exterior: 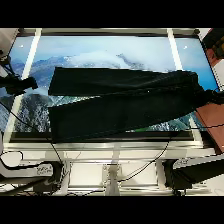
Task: Fold the clothes and pants, and hang the long-sleeved shirts on hangers.
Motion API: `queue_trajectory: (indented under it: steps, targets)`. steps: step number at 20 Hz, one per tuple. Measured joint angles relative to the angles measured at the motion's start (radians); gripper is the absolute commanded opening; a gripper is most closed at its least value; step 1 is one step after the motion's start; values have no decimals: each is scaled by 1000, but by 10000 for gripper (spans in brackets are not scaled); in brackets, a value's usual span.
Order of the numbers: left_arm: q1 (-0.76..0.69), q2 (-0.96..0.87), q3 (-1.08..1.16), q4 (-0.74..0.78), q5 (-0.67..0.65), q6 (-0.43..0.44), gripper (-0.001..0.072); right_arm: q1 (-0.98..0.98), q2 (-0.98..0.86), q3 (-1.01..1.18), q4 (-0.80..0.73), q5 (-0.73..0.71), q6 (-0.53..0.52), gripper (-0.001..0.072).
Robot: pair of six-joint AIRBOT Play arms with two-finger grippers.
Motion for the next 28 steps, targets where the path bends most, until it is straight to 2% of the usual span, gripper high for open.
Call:
queue_trajectory:
  steps: [6,8,16,18,20,21,24,28]
  targets:
    - [27,16,-28,-3,-116,82,688,1,-6,50,-11,-6,-6,554]
    - [44,49,-94,-31,-124,134,687,1,-6,56,-11,0,-6,554]
    - [97,85,-412,-307,16,369,676,1,-6,64,0,32,6,554]
    - [99,57,-439,-342,42,396,579,1,-6,63,2,37,15,555]
    - [101,27,-451,-377,54,420,572,1,-6,64,5,46,24,554]
    - [101,14,-455,-407,65,438,485,1,-6,64,6,48,27,554]
    - [100,-19,-465,-486,111,486,26,1,-5,66,8,67,33,554]
    - [99,-34,-445,-553,173,547,30,1,-5,67,10,100,37,555]
